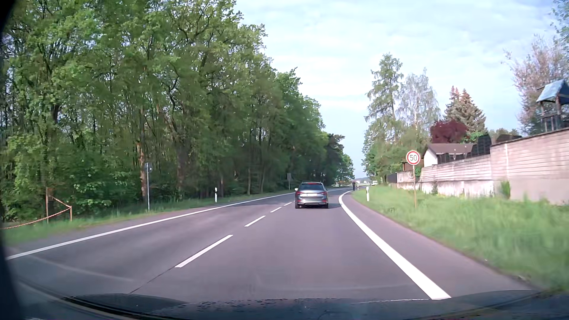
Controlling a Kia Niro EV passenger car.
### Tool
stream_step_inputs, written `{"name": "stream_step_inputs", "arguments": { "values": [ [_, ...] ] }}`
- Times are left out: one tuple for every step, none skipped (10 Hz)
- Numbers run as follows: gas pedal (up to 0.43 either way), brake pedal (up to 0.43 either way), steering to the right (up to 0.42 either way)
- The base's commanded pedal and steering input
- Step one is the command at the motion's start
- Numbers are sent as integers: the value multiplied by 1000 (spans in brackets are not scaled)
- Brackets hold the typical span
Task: Follow the waypoints while adhering to traffic rules and regulations
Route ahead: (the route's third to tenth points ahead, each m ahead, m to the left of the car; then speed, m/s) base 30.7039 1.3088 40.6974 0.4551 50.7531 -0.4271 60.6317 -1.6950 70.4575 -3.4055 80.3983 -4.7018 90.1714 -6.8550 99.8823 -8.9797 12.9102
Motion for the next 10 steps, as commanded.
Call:
{"name": "stream_step_inputs", "arguments": {
  "values": [
    [110, 0, 4],
    [110, 0, 4],
    [110, 0, 4],
    [110, 0, 4],
    [110, 0, 4],
    [110, 0, 4],
    [110, 0, 4],
    [110, 0, 4],
    [110, 0, 4],
    [110, 0, 4]
  ]
}}
